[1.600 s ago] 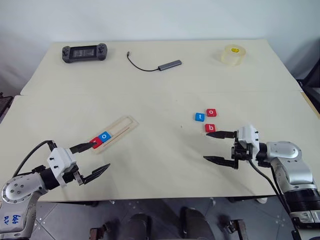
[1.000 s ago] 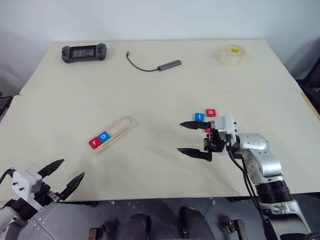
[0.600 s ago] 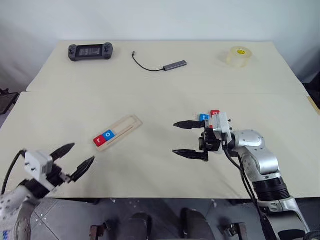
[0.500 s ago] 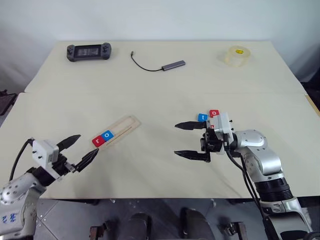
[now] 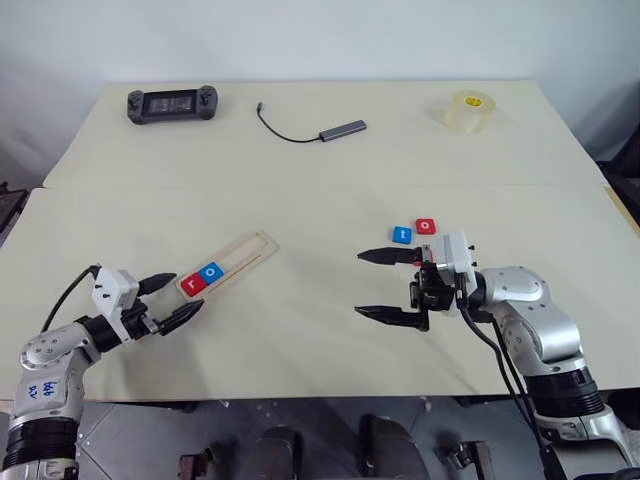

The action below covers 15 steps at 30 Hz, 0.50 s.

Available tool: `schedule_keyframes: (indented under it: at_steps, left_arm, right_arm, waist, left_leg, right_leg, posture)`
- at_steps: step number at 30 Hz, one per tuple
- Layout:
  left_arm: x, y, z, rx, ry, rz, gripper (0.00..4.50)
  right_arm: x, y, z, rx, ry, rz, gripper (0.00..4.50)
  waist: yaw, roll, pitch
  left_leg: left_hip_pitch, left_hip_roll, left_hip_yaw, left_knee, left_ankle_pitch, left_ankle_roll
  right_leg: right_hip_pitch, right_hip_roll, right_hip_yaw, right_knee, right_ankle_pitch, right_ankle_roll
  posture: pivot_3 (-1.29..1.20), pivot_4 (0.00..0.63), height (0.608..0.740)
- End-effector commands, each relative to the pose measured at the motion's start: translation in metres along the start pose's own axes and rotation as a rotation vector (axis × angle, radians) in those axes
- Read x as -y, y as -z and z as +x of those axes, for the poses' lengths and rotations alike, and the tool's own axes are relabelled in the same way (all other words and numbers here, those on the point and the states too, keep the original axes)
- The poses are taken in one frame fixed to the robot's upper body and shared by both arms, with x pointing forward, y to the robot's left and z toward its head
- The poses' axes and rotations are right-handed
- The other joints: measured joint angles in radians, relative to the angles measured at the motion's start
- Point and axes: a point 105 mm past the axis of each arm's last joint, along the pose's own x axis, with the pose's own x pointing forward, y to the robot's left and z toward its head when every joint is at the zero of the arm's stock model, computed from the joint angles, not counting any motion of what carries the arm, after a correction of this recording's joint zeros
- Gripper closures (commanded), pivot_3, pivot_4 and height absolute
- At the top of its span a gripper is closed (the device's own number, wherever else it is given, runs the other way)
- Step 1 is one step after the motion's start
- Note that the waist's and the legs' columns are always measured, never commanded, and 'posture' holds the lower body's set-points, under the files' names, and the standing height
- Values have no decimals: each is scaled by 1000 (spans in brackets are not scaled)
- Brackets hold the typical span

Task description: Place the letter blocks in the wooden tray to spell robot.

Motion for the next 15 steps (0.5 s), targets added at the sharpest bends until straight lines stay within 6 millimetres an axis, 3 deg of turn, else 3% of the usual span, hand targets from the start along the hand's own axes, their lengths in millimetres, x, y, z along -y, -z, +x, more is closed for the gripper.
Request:
schedule_keyframes:
  at_steps: [1,8,12,15]
  left_arm:
    - [-1,7,3,-42,29,-4,0]
    - [-1,17,9,-81,49,2,0]
    - [2,23,8,-85,65,2,1074]
    - [3,22,8,-71,70,15,1096]
  right_arm:
    - [0,-14,-2,24,9,-55,14]
    - [0,-15,-3,24,20,-62,14]
    - [0,-15,-4,22,24,-64,0]
    - [0,-15,-5,18,26,-65,0]
  waist:
    - [0,0,0]
    - [1,0,0]
    - [0,1,0]
    - [-1,1,-1]
  left_leg:
    - [0,0,0,0,0,0]
    - [1,0,0,1,1,0]
    - [1,0,0,1,1,0]
    - [1,0,0,1,1,0]
  right_leg:
    - [0,0,0,0,0,0]
    - [0,0,0,2,0,0]
    - [0,0,0,2,0,0]
    - [0,0,0,2,0,0]
  posture:
    - [0,150,740]
    - [0,150,740]
    - [0,150,740]
    - [0,150,740]
